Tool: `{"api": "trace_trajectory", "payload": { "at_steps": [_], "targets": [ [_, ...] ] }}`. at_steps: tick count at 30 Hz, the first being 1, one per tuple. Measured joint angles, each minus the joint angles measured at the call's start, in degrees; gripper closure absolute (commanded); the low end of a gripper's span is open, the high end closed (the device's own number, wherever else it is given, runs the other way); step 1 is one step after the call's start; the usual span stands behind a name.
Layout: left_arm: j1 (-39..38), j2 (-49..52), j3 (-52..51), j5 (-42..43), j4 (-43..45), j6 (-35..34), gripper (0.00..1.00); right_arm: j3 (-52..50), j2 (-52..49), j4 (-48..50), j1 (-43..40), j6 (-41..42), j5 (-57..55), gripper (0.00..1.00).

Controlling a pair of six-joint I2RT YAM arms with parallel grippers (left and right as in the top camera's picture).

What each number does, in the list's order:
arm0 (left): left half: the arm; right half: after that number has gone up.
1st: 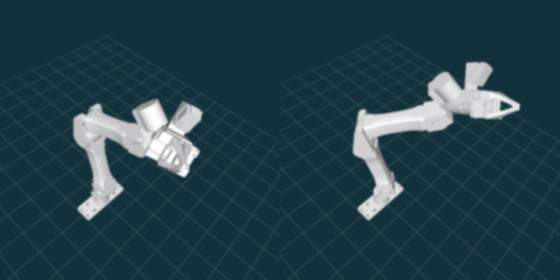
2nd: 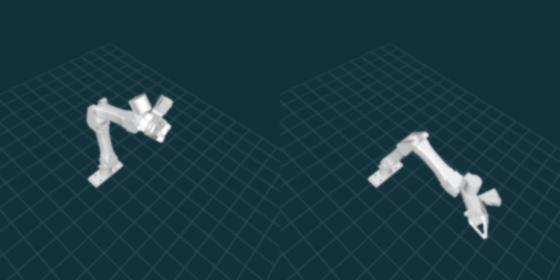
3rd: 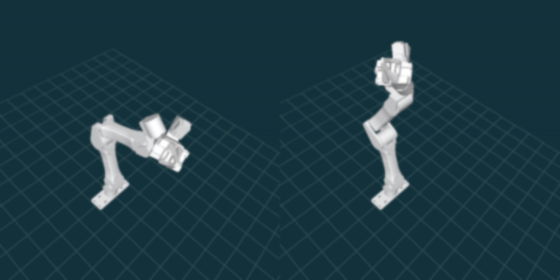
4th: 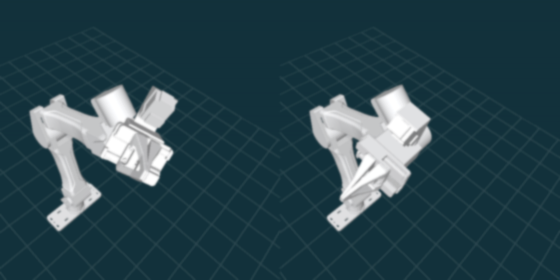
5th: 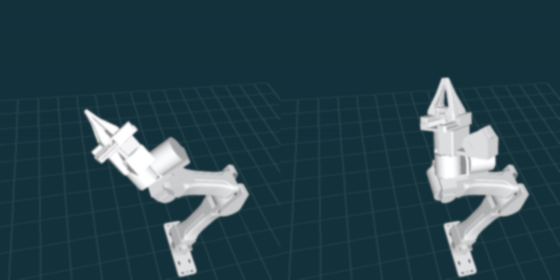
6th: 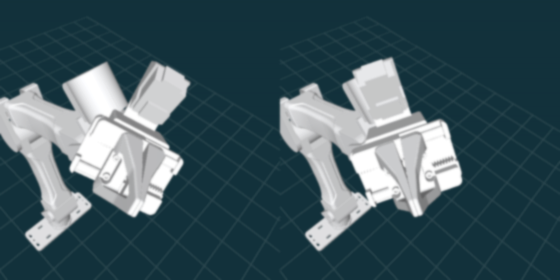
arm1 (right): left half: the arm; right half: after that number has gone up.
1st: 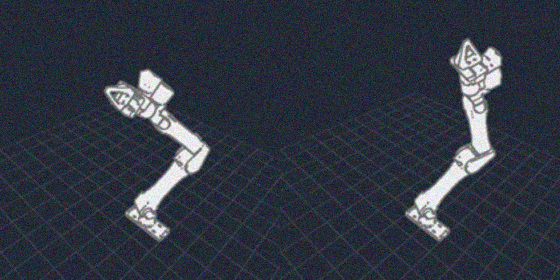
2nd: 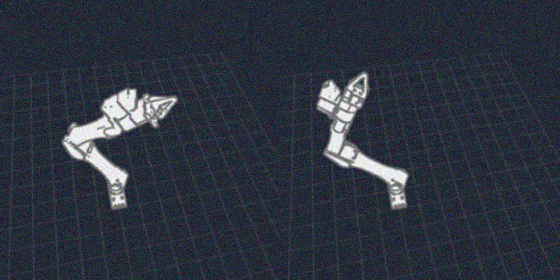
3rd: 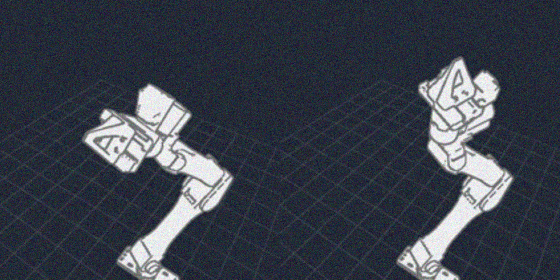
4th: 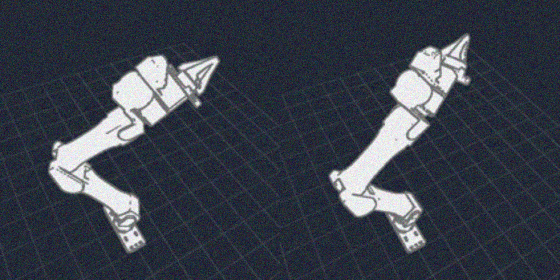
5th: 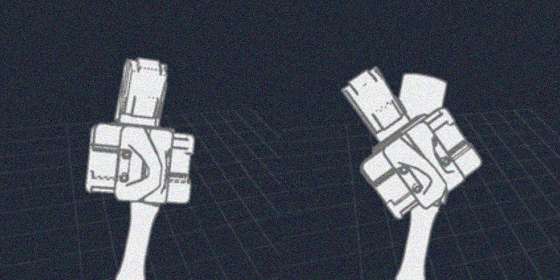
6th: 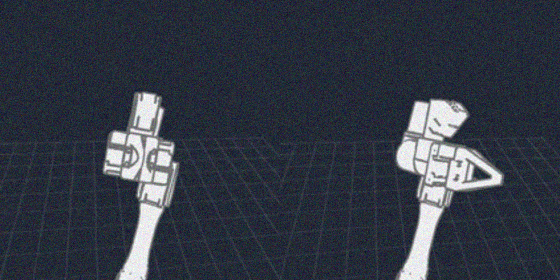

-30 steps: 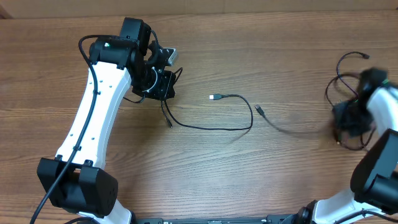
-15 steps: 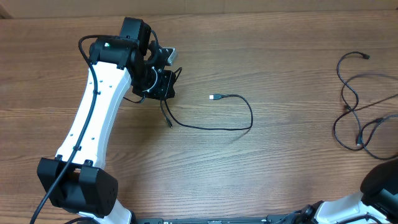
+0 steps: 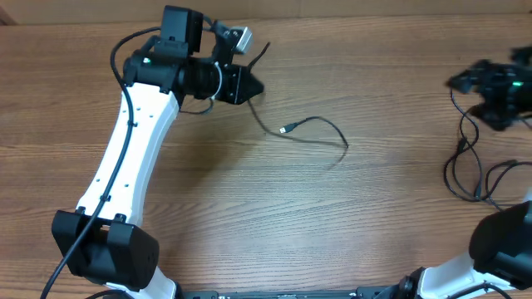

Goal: Untangle cables

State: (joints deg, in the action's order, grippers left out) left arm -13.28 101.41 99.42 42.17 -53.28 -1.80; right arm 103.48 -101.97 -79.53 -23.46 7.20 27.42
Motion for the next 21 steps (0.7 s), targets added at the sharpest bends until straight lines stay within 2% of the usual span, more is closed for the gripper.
{"api": "trace_trajectory", "payload": {
  "at_steps": [3, 5, 6, 8, 12, 15, 21],
  "targets": [
    [-2.9, 0.0, 0.0, 4.1, 1.9, -0.9, 0.47, 0.0, 0.0, -1.7, 5.8, -1.7, -1.7, 0.13],
    [-5.4, 0.0, 0.0, 4.7, 0.5, -0.5, 0.33, 0.0, 0.0, -2.4, 9.3, -2.3, -3.6, 0.12],
    [-6.8, 0.0, 0.0, 4.0, -1.0, -0.2, 0.31, 0.0, 0.0, -2.6, 11.6, -2.5, -5.4, 0.11],
    [-8.5, 0.0, 0.0, 1.5, -4.5, 0.4, 0.30, 0.0, 0.0, -2.8, 13.5, -2.3, -7.8, 0.09],
    [-8.6, 0.0, 0.0, -7.9, -12.2, 0.7, 0.44, 0.0, 0.0, -4.0, 15.5, -2.1, -11.4, 0.09],
    [-7.1, 0.0, 0.0, -17.9, -17.0, 0.6, 0.43, 0.0, 0.0, -5.9, 16.5, -1.5, -12.6, 0.09],
    [-0.9, 0.0, 0.0, -25.8, -17.9, -2.6, 0.38, -3.7, 0.0, -4.0, 20.5, -0.3, -11.1, 0.09]
  ]
}}
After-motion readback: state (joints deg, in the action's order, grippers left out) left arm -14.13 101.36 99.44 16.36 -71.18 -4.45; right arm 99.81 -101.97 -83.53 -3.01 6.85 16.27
